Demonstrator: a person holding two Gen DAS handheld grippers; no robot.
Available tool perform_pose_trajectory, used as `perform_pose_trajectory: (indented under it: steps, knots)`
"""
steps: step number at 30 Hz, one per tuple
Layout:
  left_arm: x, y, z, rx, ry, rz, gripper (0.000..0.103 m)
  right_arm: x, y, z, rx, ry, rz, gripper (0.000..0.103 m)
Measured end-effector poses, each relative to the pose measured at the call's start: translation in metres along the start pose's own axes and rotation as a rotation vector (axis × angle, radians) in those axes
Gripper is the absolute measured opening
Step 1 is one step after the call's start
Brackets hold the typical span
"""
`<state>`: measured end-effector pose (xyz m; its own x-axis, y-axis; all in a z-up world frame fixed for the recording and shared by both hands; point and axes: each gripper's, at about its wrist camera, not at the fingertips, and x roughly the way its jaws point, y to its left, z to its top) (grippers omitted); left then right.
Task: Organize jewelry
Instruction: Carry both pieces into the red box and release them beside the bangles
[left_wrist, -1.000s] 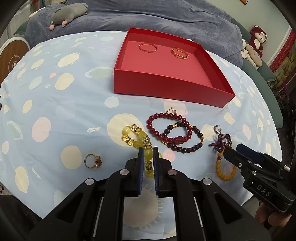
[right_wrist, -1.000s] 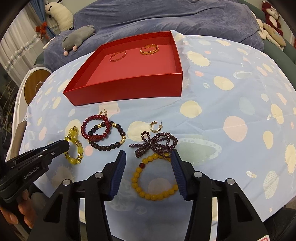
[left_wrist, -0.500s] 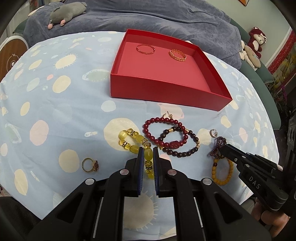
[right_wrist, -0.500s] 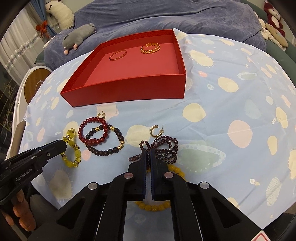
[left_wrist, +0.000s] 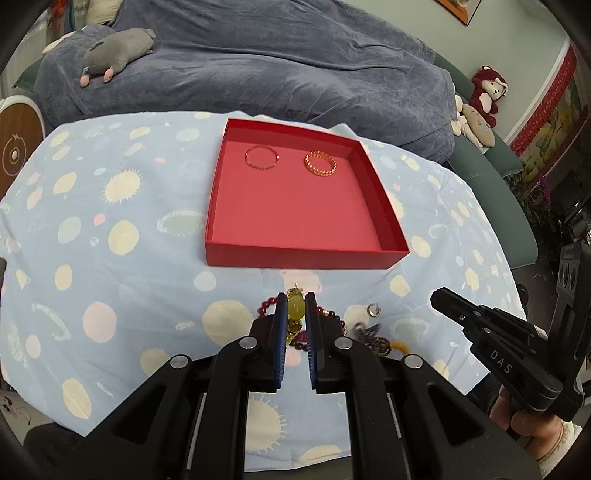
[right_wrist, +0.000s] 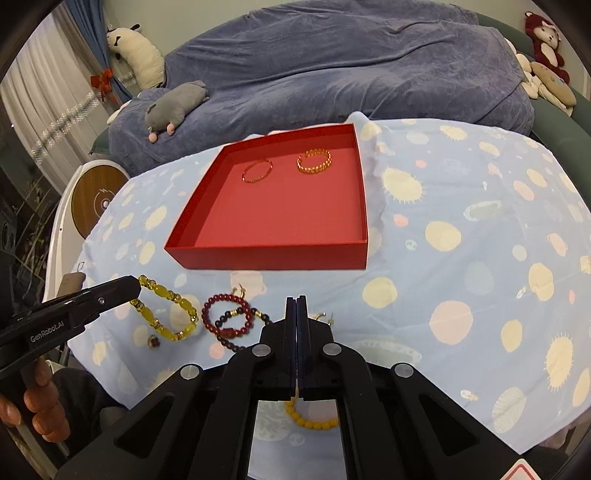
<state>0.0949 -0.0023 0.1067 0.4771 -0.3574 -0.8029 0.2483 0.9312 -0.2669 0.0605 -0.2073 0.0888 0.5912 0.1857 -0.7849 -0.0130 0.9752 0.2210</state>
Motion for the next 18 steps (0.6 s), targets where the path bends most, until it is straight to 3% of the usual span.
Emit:
perform_pose_trajectory:
  steps: [5,6,8,10,18]
  knots:
    - [-0.011,-0.006,0.024,0.044,-0.05,0.012,0.009,0.005,0.004,0.005,-0.055,0.01,0.003,0.001]
    - [-0.011,-0.006,0.024,0.043,-0.053,0.01,0.009,0.009,0.005,0.001,-0.061,0.019,0.005,0.006]
    - [-0.008,-0.005,0.022,0.035,-0.05,0.006,0.009,0.021,0.009,-0.012,-0.079,0.049,0.0,0.026]
    - [-0.003,-0.004,0.017,0.027,-0.035,0.01,0.009,0.033,0.01,-0.027,-0.071,0.085,0.004,0.037]
    - [0.019,0.003,-0.008,-0.002,0.031,0.014,0.009,0.073,0.011,-0.059,-0.055,0.195,0.004,0.036]
